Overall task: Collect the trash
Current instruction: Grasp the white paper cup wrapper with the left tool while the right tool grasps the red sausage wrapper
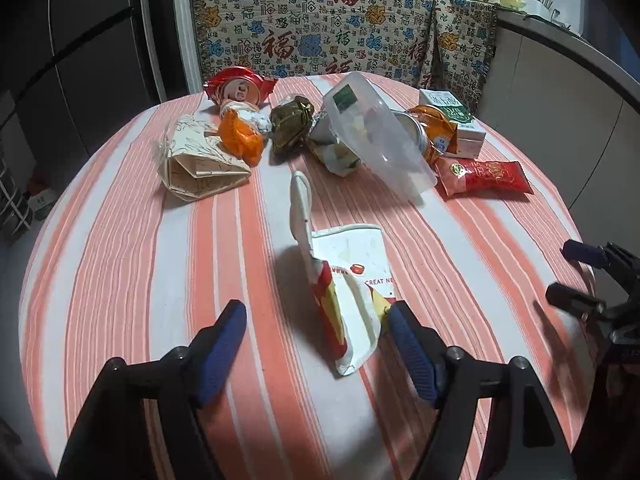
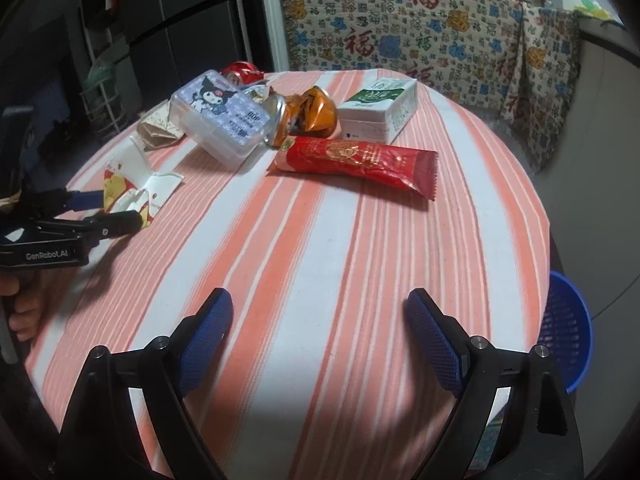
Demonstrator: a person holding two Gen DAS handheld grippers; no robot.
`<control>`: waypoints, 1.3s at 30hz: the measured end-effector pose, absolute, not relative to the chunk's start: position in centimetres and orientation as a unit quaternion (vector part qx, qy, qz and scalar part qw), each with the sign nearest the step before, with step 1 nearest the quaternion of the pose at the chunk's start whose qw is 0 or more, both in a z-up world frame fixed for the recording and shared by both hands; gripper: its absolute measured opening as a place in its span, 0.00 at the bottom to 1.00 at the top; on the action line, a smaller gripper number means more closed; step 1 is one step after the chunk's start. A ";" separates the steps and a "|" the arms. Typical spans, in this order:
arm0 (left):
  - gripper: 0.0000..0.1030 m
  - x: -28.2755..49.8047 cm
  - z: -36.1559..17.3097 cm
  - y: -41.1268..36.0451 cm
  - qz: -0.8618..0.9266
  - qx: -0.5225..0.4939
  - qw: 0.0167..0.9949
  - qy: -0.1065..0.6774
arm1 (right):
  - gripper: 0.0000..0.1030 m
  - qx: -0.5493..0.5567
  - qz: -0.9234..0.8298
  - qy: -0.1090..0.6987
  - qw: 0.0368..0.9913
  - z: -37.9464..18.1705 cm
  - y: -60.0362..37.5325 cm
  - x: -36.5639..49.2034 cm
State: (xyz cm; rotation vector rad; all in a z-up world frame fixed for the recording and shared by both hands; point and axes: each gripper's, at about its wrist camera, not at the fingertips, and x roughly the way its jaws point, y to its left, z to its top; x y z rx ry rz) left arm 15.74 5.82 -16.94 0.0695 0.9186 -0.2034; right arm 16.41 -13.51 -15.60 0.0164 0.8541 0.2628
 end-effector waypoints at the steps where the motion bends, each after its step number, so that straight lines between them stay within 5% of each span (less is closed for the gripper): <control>1: 0.74 15.7 -17.0 5.7 -0.101 0.040 0.889 0.445 | 0.88 0.015 0.130 0.412 0.902 -15.3 -14.0 16.6; 8: 0.73 14.7 -16.9 5.3 -0.104 0.056 0.889 0.442 | 0.88 0.054 0.115 0.393 0.911 -11.6 -20.0 23.3; 15: 0.73 13.8 -16.3 5.9 -0.109 0.050 0.886 0.448 | 0.85 0.073 0.242 0.480 0.840 -14.2 -19.3 31.2; 17: 0.73 13.1 -15.7 6.4 -0.115 0.052 0.888 0.441 | 0.77 0.073 0.278 0.511 0.810 -15.4 -18.2 30.8; 23: 0.73 11.3 -14.5 7.9 -0.141 0.028 0.895 0.423 | 0.77 0.028 0.410 0.527 0.744 -15.0 -14.5 22.7; 35: 0.73 15.2 -14.9 6.6 -0.083 0.004 0.896 0.436 | 0.78 -0.077 0.246 0.501 0.826 -11.8 -11.3 25.5; 39: 0.63 15.5 -15.4 7.4 -0.078 0.004 0.890 0.449 | 0.76 -0.121 0.199 0.498 0.835 -11.7 -10.8 26.7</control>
